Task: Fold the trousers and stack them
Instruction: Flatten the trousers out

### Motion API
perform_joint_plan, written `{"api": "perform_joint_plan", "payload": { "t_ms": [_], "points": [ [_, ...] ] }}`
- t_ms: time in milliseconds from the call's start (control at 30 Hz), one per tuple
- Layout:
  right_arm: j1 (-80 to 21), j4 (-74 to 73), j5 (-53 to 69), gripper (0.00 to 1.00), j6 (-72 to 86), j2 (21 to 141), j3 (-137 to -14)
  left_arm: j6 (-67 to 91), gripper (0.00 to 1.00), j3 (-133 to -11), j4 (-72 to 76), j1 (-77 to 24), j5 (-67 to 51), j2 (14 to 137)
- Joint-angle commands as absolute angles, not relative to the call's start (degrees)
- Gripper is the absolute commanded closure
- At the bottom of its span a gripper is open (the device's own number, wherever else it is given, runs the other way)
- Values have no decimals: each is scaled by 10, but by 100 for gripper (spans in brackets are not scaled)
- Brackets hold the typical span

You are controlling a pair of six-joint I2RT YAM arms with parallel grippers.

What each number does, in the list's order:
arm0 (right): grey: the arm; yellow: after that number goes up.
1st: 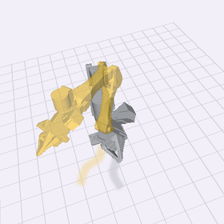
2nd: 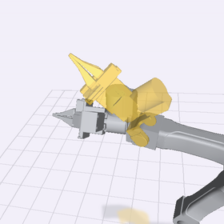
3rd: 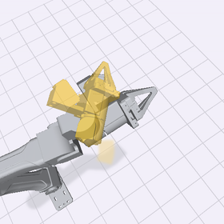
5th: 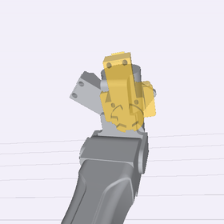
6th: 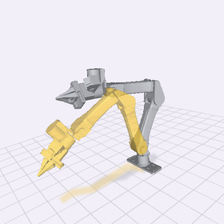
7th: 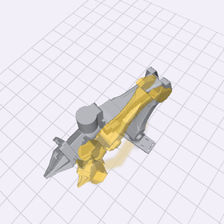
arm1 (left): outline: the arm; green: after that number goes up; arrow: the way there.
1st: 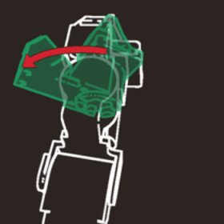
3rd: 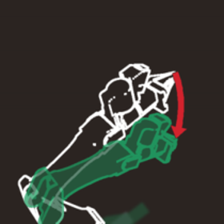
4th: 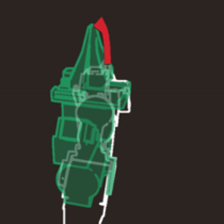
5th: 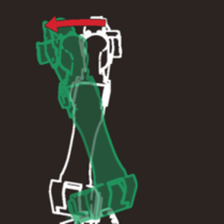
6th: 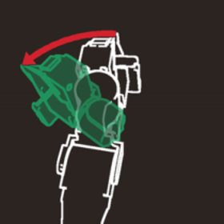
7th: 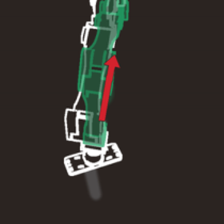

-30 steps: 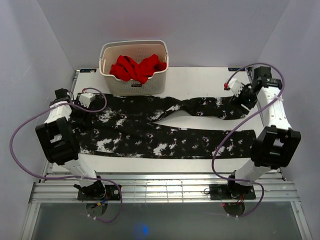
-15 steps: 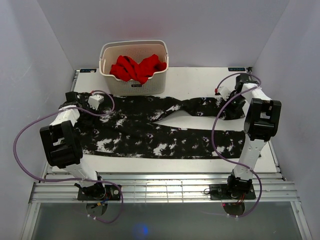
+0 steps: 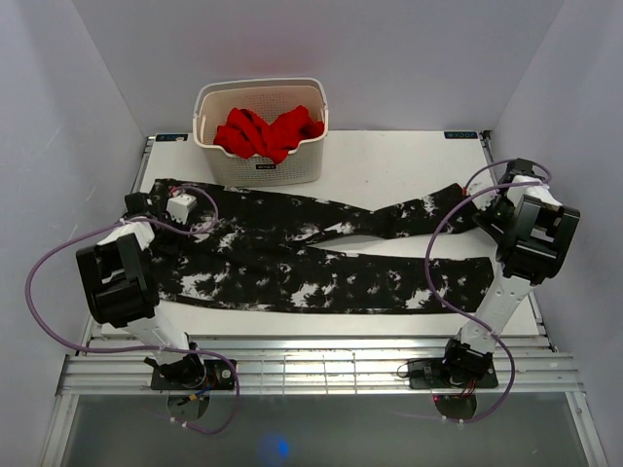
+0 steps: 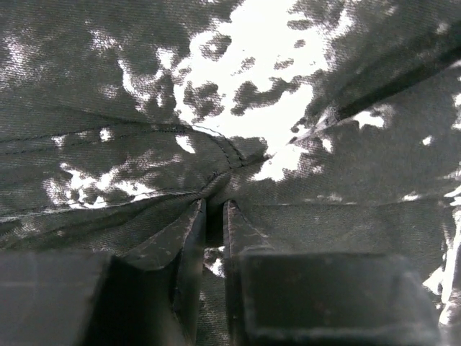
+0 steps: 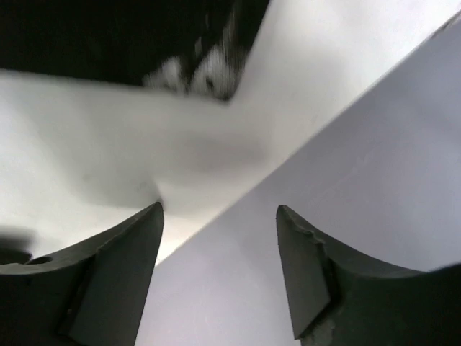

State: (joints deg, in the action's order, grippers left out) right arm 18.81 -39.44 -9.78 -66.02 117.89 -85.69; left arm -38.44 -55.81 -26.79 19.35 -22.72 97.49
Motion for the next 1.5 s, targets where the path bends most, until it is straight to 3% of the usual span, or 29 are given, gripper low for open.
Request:
{"api": "perform_joint_plan", "payload": {
  "t_ms": [0,133,167,333,467,700,1033,1100,1200,1233,1333,1467],
  "points": [
    [189,-429,-78,29,-697,1141,-853,-421,71,-498,-332,215,-167,984],
    [172,-470,29,18,-695,1101,-910,-427,54,-533,-410,214,-270,926],
    [163,-471,40,14,-698,1095,-921,-428,52,-540,-417,210,-283,917],
    [135,-514,71,12,-675,1165,-1062,-432,52,-577,-430,179,-307,901],
    [123,-593,103,13,-628,1308,-1303,-420,52,-568,-417,170,-310,898],
    [112,-482,133,13,-628,1328,-1222,-416,50,-551,-405,169,-314,887],
    [112,-473,202,22,-598,1403,-1250,-410,50,-543,-400,169,-308,877],
    [112,-473,214,27,-580,1419,-1254,-410,50,-541,-400,169,-308,875],
    [112,-502,227,52,-584,1444,-1274,-408,50,-542,-400,169,-301,877],
    [112,-520,226,92,-591,1448,-1282,-409,50,-542,-400,169,-299,879],
    [117,-538,242,92,-602,1426,-1290,-408,51,-539,-390,170,-294,883],
    [130,-545,287,92,-643,1272,-1226,-381,52,-552,-375,171,-290,905]
  ]
}}
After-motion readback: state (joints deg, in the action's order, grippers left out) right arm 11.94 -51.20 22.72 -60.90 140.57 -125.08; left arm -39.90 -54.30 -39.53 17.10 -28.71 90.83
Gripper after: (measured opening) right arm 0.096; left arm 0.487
